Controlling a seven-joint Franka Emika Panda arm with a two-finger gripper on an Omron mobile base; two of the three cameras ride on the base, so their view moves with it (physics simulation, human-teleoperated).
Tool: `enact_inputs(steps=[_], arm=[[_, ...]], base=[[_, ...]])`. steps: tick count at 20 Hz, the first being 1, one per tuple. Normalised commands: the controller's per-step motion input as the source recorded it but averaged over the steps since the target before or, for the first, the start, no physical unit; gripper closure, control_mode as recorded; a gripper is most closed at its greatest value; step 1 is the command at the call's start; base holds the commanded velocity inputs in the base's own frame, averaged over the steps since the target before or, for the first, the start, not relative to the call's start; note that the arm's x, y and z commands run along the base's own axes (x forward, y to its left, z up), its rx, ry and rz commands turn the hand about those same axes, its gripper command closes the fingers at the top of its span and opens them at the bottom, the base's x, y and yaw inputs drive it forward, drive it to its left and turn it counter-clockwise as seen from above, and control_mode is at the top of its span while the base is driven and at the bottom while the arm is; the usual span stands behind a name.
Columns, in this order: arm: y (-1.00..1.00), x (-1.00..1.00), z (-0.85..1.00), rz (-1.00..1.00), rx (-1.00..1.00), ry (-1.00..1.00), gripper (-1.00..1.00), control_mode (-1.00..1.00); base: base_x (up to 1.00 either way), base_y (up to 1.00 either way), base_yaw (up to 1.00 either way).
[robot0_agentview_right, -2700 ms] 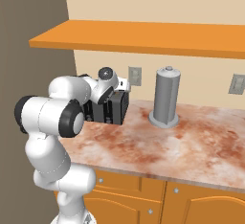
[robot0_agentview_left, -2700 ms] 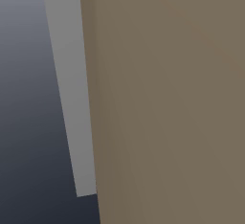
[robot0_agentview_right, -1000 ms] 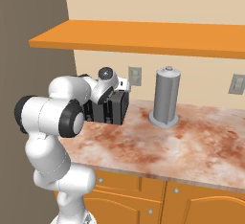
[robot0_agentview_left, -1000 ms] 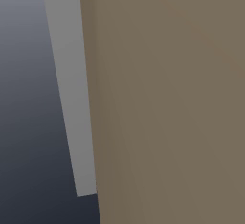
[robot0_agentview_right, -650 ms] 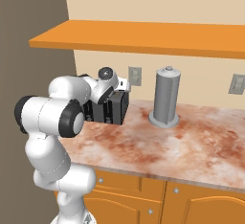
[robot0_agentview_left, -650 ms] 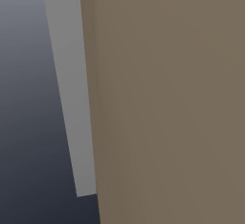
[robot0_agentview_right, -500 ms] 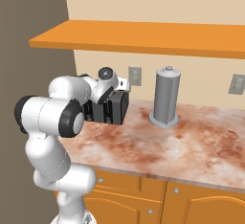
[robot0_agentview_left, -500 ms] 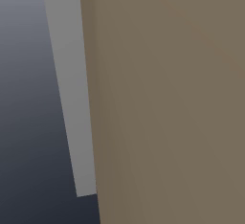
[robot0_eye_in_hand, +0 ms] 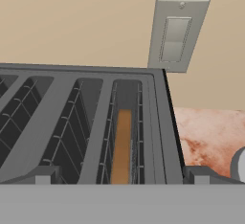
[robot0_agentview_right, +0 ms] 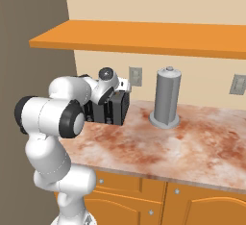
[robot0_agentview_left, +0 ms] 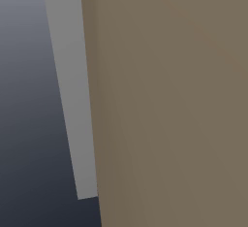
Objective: Start the toaster. Once the lever pops up, take the bread to the plate on the dining counter.
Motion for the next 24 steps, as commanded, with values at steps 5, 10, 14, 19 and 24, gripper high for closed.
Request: enact_inputs(steps=[5,10,14,19,24], arm=[[0.0,0.0,0.0,0.0,0.0,0.0,-1.0,-1.0],[0.0,0.0,0.0,0.0,0.0,0.0,-1.0,-1.0],[0.0,0.0,0.0,0.0,0.0,0.0,-1.0,-1.0],[0.0,0.0,0.0,0.0,0.0,0.0,-1.0,-1.0],[0.0,0.0,0.0,0.0,0.0,0.0,-1.0,-1.0]], base=[[0.0,0.0,0.0],[0.0,0.0,0.0],[0.0,0.0,0.0],[0.0,0.0,0.0],[0.0,0.0,0.0]])
